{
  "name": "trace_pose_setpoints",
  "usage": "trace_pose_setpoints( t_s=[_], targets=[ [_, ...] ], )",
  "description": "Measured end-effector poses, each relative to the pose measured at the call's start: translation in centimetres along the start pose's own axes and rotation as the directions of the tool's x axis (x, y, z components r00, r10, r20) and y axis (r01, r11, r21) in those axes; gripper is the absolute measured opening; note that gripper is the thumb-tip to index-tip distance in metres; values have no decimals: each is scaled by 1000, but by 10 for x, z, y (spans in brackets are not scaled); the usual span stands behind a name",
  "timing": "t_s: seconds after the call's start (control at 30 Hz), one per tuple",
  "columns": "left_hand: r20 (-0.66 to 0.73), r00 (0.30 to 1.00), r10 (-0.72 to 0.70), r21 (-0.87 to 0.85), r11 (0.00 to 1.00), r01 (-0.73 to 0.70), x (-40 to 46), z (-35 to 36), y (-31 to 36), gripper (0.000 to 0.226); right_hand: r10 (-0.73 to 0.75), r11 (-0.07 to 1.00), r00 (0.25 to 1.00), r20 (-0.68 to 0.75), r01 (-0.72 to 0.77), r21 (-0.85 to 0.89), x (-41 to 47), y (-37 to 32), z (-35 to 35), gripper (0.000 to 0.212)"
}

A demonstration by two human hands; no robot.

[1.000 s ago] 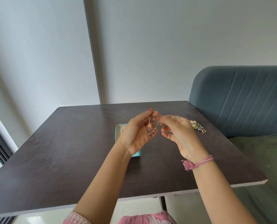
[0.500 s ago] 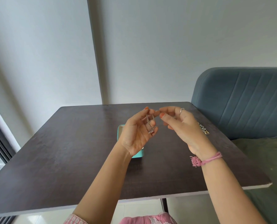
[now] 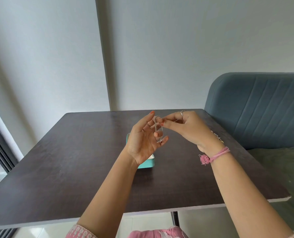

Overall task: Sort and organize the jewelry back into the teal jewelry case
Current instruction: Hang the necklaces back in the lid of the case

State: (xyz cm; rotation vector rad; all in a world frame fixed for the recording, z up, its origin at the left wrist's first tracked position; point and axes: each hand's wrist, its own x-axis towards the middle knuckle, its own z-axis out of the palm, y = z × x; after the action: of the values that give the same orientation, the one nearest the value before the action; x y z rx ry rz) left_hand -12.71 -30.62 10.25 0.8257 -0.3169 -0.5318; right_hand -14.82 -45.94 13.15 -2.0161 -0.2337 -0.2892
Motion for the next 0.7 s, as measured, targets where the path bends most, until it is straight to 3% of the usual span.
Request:
trace_pose_setpoints(
  t_s=[0.2, 0.5, 0.7],
  targets=[
    [-40, 999, 18, 13, 1000, -18, 4, -12, 4, 21, 13, 997, 996, -88, -7, 75, 12, -3, 14, 7],
    [-132, 986, 97, 12, 995, -97, 5, -27, 12, 17, 53, 966, 986, -157, -11, 259, 24, -1, 44, 20],
    [-166, 979, 118, 75, 991, -107, 3, -35, 18, 19, 80, 986, 996, -47, -72, 150, 29, 5, 51, 11]
  ],
)
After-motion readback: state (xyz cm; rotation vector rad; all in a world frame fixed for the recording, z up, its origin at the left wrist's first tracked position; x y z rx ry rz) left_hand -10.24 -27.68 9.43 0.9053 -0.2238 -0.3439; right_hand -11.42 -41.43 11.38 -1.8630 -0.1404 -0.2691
